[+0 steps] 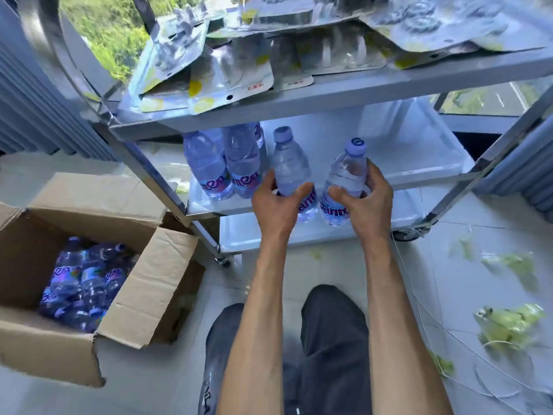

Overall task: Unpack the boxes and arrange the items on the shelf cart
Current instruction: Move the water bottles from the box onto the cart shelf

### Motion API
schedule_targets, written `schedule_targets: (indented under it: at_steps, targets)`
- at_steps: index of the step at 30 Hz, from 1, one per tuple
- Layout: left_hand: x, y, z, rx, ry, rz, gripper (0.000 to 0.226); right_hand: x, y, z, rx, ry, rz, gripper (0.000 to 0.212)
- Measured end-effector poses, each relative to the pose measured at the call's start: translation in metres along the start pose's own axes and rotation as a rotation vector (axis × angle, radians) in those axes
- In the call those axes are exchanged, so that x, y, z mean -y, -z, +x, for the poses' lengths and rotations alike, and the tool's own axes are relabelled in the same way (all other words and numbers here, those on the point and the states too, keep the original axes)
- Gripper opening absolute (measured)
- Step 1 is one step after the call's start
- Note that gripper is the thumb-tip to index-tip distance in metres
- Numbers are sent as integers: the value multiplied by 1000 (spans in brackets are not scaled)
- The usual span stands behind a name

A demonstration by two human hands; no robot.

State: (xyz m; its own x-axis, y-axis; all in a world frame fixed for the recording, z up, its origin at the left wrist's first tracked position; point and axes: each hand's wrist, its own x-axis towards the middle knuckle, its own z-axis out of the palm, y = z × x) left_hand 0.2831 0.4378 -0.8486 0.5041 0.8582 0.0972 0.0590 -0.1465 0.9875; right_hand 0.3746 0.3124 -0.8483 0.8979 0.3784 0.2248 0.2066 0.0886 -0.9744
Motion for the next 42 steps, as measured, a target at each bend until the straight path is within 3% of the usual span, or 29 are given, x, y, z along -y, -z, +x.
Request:
schedule_targets:
  at_steps: [6, 11, 15, 19, 21, 23, 24, 27, 29, 32, 34, 37, 42]
  targets:
    - [-11, -51, 68, -116, -203, 99, 44, 0, 12, 24, -41, 41, 28, 54]
    - [7, -55, 95, -158, -139, 198, 67, -4, 16, 38, -9, 33, 62, 56]
    - [8, -55, 96, -122, -154, 234, 72, -5, 5, 49, 46, 24, 45, 57]
    - [11, -46, 82, -39, -86, 312, 58, -5, -13, 53, 87, -28, 29, 65]
    - [14, -35, 65, -38, -63, 346, 33, -5, -20, 53, 97, -29, 23, 64]
    - [17, -22, 41, -179, -65, 395, 17, -4, -26, 51, 111, -11, 13, 60]
    - [18, -13, 29, -323, -61, 396, 16, -4, -30, 50, 125, -4, 11, 59]
    - [19, 18, 10, -750, -80, 238, 22, -4, -47, 49, 184, -9, -2, 60]
    - [20, 37, 13, -845, -57, 179, 41, -2, -58, 49, 210, -38, -2, 62]
    - [24, 56, 30, -697, 20, 162, 81, 1, -71, 55, 236, -62, 12, 58]
    - [30, 61, 43, -572, 61, 144, 96, 2, -78, 59, 250, -71, 8, 56]
    - [40, 59, 56, -443, 97, 41, 104, 0, -89, 62, 243, -88, 24, 57]
    - [54, 58, 61, -378, 83, 37, 103, -8, -98, 64, 226, -89, 37, 61]
